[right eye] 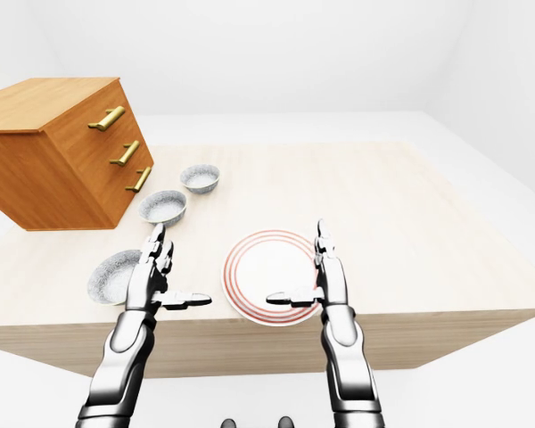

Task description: Put the bowl in the middle on the plate.

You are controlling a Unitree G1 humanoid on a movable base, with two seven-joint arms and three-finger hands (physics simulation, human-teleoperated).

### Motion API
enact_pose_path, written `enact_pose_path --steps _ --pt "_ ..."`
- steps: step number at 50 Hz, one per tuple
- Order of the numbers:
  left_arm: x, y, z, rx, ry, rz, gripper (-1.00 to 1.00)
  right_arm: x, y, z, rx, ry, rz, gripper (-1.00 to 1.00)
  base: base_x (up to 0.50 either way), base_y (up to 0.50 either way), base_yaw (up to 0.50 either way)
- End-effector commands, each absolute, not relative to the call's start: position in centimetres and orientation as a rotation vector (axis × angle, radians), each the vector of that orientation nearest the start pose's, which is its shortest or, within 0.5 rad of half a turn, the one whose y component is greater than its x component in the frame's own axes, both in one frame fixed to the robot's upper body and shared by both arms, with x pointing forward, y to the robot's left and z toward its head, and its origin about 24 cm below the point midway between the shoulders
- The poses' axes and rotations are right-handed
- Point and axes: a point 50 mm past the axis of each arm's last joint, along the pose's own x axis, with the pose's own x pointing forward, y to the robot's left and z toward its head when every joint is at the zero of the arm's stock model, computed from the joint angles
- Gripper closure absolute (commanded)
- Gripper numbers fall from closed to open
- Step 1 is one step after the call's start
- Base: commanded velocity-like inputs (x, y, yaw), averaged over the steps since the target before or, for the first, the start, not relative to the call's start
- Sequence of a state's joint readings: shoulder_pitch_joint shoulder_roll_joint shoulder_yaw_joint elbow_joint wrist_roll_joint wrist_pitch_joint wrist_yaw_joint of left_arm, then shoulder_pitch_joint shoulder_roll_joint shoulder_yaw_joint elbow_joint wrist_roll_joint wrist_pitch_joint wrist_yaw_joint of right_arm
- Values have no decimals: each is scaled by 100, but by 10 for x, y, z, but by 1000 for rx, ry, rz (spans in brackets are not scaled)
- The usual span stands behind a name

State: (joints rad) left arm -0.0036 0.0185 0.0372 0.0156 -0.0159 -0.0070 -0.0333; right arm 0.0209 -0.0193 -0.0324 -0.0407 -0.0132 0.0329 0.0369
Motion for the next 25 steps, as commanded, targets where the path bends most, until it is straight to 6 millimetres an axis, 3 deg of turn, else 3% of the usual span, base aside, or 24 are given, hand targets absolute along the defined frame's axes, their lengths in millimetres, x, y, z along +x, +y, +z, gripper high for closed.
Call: enact_pose_path --steps 1,4,14,19,25 --pt "255 161 39 5 11 12 -100 257 -169 70 -40 -67 -39 -100 0 0 0" --pt "255 161 38 9 14 13 -100 254 -173 64 -46 -40 -48 -100 0 0 0" --pt "255 162 38 8 18 26 -100 248 -184 92 -108 -152 -40 -100 0 0 0" --pt "259 163 32 14 23 30 -100 242 -189 132 -197 -315 -28 -100 0 0 0" --pt "261 162 30 24 18 26 -100 230 -190 163 -308 -439 -5 -100 0 0 0"
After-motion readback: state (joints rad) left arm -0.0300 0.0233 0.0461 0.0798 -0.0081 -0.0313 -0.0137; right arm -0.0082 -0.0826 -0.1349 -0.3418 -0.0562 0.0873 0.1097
